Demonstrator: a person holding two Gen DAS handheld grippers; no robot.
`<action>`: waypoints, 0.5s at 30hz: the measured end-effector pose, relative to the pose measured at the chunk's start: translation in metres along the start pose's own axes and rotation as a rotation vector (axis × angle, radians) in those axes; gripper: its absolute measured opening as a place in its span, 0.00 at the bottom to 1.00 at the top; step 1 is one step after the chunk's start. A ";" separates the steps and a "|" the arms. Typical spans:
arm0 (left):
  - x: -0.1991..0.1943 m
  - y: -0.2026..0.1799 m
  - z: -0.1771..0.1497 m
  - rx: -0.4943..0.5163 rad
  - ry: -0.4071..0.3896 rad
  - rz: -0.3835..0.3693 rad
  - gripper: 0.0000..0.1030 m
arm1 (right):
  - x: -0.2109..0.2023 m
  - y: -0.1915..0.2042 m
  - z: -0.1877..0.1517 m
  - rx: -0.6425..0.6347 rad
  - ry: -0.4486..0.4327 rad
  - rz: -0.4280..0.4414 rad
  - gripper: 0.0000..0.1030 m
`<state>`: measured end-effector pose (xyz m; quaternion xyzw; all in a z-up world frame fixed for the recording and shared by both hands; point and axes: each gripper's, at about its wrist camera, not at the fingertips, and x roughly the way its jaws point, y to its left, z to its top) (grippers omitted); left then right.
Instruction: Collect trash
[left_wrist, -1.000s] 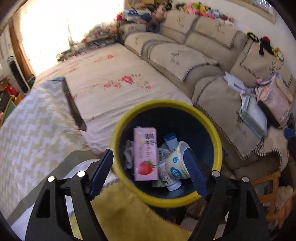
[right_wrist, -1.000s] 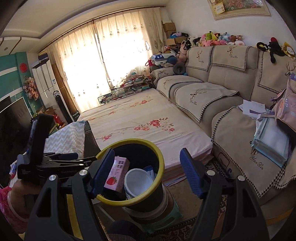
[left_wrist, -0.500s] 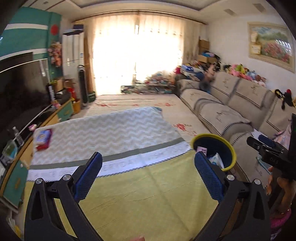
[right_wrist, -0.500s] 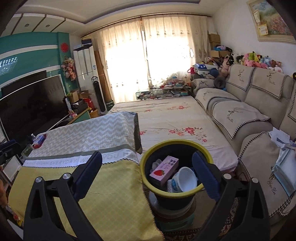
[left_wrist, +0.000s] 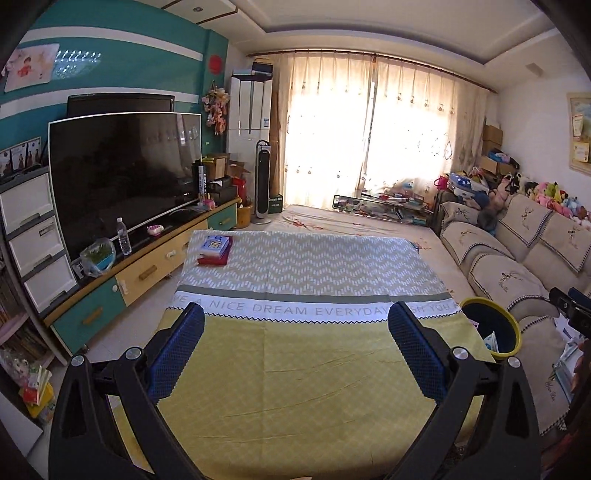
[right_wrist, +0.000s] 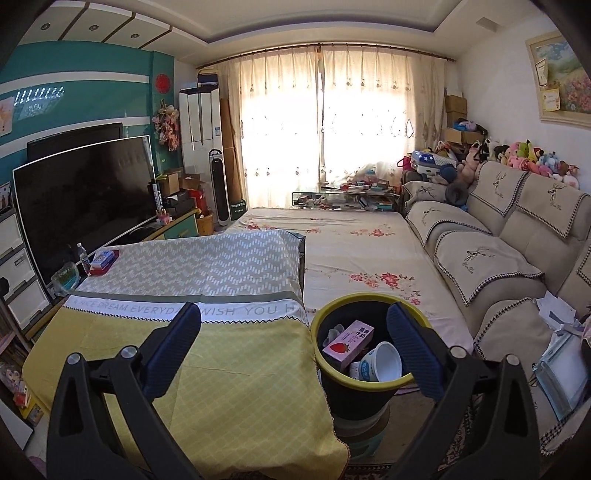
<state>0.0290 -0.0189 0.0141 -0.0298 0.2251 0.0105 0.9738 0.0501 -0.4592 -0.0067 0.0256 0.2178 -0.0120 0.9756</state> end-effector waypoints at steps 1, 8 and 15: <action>-0.001 0.001 0.000 0.001 0.000 -0.003 0.95 | -0.002 0.001 0.001 0.003 -0.004 0.000 0.93; 0.004 -0.014 -0.003 0.003 0.014 -0.036 0.95 | -0.006 0.004 0.004 0.003 -0.011 -0.003 0.93; 0.007 -0.022 -0.006 0.016 0.020 -0.041 0.95 | -0.004 0.001 0.003 0.018 -0.002 0.001 0.93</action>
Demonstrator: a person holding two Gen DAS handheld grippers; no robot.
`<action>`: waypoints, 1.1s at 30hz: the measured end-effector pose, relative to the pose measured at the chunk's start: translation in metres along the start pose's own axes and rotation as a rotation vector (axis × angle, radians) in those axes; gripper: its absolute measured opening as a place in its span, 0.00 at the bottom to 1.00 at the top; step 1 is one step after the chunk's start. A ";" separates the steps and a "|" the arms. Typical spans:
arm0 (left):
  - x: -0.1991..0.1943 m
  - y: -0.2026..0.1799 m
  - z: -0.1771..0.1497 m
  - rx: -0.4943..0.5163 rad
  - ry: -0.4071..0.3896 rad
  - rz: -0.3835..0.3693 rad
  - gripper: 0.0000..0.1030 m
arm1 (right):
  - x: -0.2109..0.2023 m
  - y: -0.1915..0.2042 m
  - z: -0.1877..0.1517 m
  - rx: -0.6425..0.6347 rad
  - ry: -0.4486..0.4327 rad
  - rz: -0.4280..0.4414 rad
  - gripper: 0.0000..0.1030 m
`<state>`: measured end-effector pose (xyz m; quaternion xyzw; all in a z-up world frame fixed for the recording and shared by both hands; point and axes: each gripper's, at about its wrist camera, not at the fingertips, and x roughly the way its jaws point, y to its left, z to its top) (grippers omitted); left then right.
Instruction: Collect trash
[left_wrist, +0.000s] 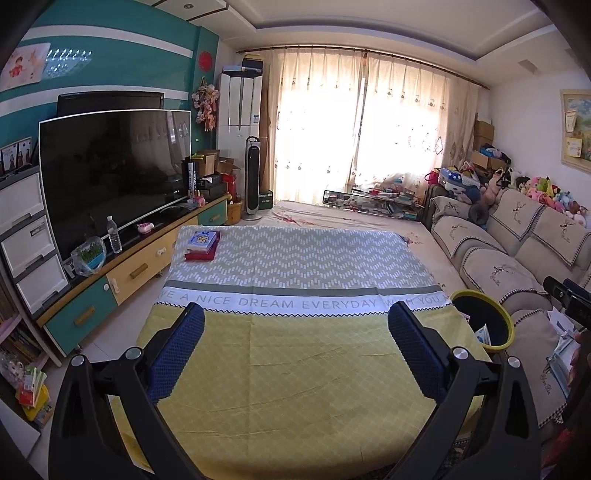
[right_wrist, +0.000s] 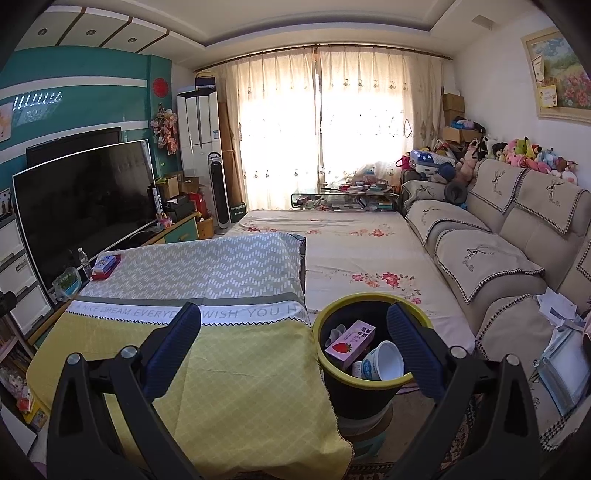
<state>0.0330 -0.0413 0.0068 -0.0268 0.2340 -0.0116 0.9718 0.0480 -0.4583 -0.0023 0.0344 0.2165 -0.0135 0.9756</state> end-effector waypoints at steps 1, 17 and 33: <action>0.000 -0.001 0.001 0.001 0.001 0.002 0.95 | 0.000 0.000 0.000 0.001 -0.001 -0.001 0.93; 0.011 0.000 -0.003 -0.008 0.023 -0.008 0.95 | 0.010 -0.001 -0.004 0.002 0.014 0.002 0.93; 0.015 -0.003 -0.003 -0.001 0.033 -0.023 0.95 | 0.015 0.000 -0.006 0.010 0.022 0.003 0.93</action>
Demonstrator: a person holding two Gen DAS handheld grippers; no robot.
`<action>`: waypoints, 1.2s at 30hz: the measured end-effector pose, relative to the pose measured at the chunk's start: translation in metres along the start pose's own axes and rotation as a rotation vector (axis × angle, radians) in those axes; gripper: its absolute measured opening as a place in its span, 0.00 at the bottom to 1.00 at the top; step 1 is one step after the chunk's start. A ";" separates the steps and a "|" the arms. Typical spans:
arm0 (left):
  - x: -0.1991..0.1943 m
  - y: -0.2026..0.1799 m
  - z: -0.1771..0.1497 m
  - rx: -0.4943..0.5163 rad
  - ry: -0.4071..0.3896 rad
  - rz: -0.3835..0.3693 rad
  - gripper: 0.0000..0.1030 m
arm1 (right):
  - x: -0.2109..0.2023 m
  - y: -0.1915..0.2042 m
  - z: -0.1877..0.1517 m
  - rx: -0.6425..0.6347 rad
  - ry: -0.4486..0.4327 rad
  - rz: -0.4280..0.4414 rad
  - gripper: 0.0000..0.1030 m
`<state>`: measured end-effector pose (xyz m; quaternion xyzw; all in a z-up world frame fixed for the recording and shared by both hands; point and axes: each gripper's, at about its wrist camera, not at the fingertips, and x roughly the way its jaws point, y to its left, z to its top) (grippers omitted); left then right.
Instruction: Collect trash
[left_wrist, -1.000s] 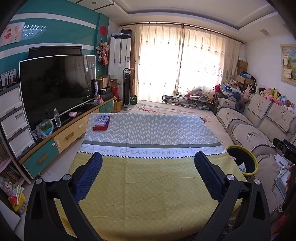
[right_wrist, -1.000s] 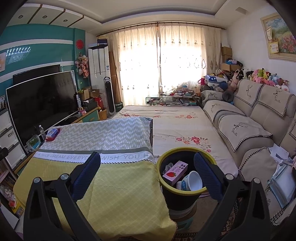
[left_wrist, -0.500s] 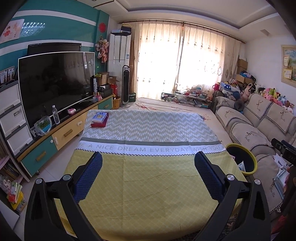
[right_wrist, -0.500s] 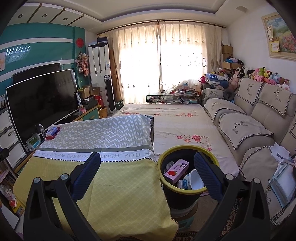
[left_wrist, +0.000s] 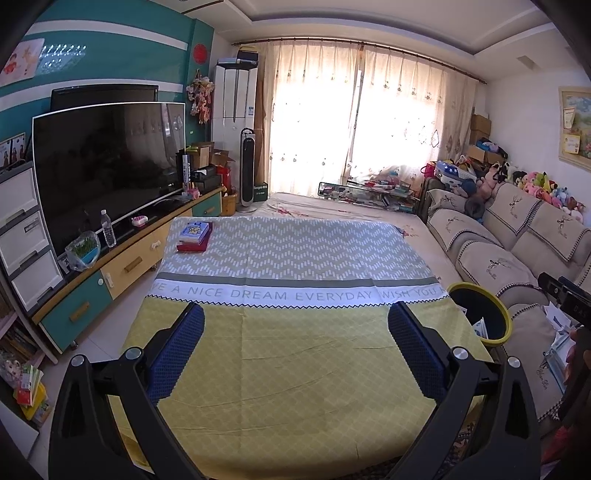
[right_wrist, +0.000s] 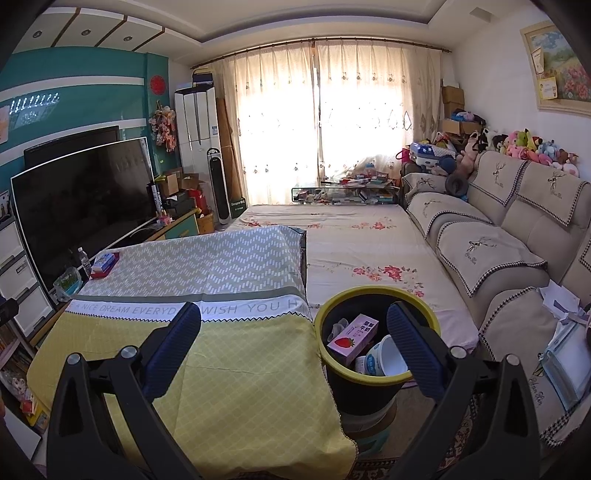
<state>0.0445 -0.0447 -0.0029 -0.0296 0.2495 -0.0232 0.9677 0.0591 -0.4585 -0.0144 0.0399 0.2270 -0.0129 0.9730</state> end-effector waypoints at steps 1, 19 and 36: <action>0.000 0.000 0.000 0.000 0.000 -0.001 0.95 | 0.000 0.000 -0.001 0.000 0.000 0.000 0.93; 0.005 -0.003 -0.006 0.005 0.010 -0.006 0.95 | 0.004 0.002 -0.004 0.002 0.004 0.002 0.93; 0.008 -0.005 -0.008 0.004 0.015 -0.015 0.95 | 0.006 0.004 -0.006 0.003 0.008 0.003 0.93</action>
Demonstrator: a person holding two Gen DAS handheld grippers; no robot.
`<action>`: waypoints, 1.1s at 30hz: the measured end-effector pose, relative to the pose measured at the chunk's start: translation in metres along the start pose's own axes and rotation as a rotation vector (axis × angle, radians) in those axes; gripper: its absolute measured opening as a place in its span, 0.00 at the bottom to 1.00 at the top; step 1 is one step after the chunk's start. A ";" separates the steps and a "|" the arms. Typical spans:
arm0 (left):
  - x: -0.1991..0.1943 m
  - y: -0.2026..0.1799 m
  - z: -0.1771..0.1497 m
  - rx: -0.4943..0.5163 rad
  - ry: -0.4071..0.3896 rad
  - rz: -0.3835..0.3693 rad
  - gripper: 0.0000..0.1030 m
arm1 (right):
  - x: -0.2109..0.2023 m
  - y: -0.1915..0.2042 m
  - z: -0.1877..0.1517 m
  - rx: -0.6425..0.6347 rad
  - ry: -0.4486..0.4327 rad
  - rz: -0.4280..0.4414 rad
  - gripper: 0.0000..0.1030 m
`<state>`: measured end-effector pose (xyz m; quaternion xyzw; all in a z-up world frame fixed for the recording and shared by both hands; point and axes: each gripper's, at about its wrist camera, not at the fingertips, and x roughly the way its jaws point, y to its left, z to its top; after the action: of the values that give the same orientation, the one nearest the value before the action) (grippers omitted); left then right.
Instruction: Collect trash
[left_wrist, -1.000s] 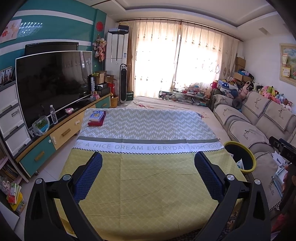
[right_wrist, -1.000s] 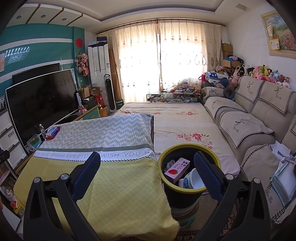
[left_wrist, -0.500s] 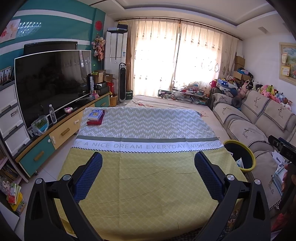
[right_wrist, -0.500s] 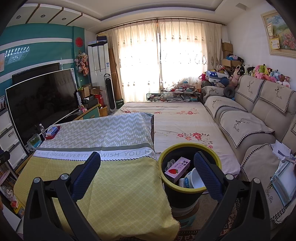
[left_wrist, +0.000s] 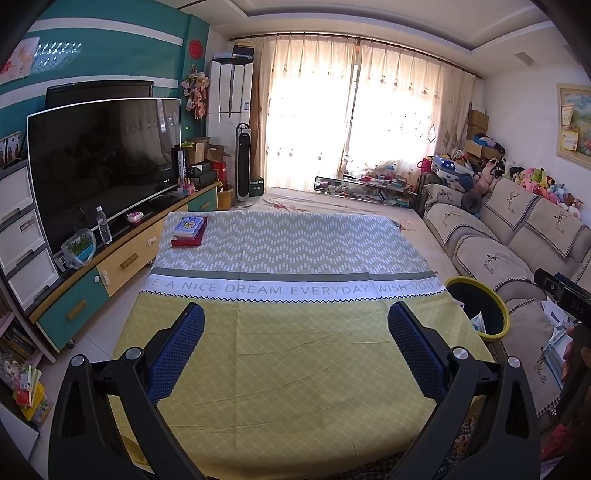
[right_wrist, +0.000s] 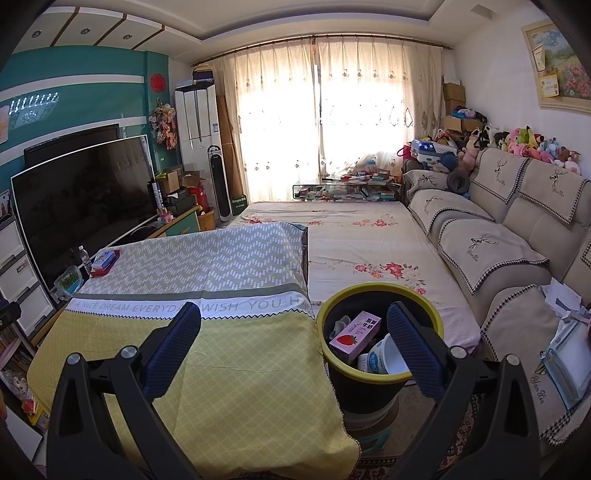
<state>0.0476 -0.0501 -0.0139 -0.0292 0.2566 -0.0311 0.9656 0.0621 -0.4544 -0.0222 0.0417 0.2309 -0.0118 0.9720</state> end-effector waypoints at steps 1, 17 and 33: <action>0.000 0.000 0.000 0.000 -0.001 0.000 0.95 | 0.000 -0.001 0.000 0.000 0.001 0.001 0.93; 0.003 0.000 -0.003 0.003 0.003 -0.011 0.95 | 0.004 0.001 -0.004 -0.003 0.008 0.005 0.93; 0.008 -0.002 0.000 0.011 0.025 -0.032 0.95 | 0.006 0.005 -0.007 -0.007 0.017 0.010 0.93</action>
<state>0.0544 -0.0529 -0.0175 -0.0278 0.2678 -0.0483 0.9619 0.0652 -0.4486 -0.0305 0.0396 0.2390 -0.0055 0.9702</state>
